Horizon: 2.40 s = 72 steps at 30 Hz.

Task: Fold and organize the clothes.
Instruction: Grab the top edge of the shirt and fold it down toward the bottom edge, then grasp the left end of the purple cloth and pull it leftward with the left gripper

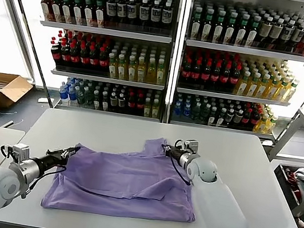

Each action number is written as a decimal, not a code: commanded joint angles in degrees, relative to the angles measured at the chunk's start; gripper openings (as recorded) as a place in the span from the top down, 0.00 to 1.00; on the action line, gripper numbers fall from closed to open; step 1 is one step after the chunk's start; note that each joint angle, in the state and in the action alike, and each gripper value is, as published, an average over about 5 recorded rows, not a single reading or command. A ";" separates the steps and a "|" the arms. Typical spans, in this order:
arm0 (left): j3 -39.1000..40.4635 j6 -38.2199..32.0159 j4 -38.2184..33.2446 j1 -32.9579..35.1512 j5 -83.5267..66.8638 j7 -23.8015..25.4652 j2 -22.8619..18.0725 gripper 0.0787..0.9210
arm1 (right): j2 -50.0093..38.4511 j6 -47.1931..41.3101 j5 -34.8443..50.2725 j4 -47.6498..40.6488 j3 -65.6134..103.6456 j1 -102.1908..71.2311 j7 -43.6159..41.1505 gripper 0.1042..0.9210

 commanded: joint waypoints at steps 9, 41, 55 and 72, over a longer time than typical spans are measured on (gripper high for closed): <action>-1.05 0.04 -0.97 0.72 -0.11 0.15 0.40 0.96 | -6.73 2.95 16.98 13.61 3.86 -6.24 -3.01 1.00; -12.23 3.32 -11.08 21.61 0.96 -1.31 1.59 0.97 | -13.96 3.28 14.83 50.14 24.76 -52.91 -2.72 1.00; -15.89 1.81 -10.74 24.45 4.62 -3.53 1.61 0.71 | -13.90 7.36 4.68 49.36 28.95 -54.61 -2.75 0.76; -2.77 -16.06 -16.43 24.86 9.28 -29.16 -13.81 0.15 | -6.57 35.66 -12.48 51.62 37.75 -61.02 1.25 0.17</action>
